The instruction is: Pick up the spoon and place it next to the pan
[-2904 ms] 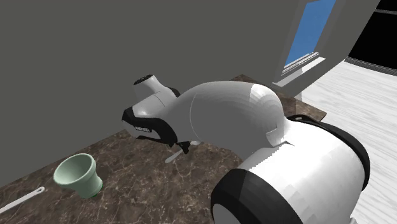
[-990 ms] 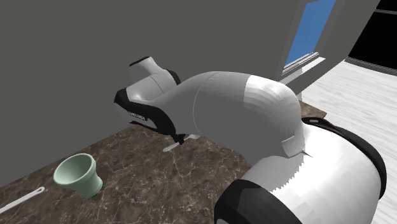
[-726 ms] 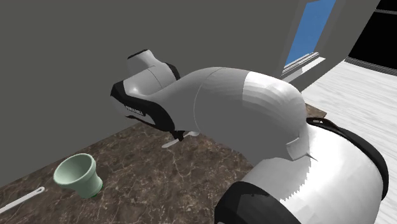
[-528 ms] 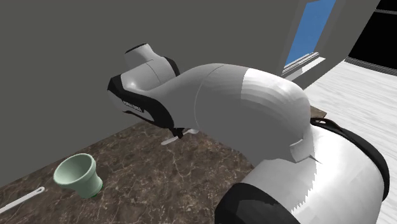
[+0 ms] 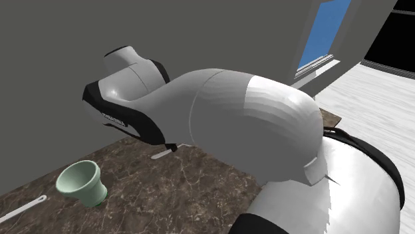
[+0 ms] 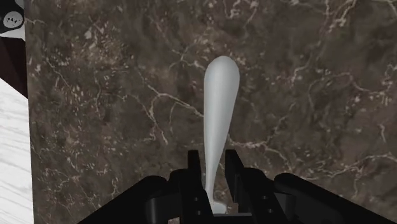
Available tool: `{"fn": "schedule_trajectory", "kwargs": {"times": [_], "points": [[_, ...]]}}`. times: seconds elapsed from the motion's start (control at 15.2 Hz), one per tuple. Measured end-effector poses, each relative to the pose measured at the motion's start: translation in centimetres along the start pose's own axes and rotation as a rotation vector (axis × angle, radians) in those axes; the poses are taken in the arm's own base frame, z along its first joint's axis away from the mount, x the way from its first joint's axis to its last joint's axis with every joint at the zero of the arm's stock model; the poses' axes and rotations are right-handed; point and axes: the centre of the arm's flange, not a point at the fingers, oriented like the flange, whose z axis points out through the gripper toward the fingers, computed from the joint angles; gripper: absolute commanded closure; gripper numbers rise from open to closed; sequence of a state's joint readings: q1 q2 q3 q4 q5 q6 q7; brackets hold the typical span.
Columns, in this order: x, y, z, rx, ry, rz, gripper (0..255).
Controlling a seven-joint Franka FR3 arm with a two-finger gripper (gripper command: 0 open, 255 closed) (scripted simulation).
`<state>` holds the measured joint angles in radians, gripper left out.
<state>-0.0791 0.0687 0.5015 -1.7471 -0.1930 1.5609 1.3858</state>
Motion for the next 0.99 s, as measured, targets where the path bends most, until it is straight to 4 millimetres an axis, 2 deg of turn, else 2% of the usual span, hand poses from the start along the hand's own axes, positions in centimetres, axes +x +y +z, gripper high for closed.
{"fn": "schedule_trajectory", "kwargs": {"times": [0.07,0.33,0.99], "points": [[-1.3,0.0,-0.7,0.000,0.000,0.000,255],[-6.6,-1.0,-0.7,0.000,0.000,0.000,255],[-19.8,-2.6,-2.8,0.000,0.000,0.000,255]]}}
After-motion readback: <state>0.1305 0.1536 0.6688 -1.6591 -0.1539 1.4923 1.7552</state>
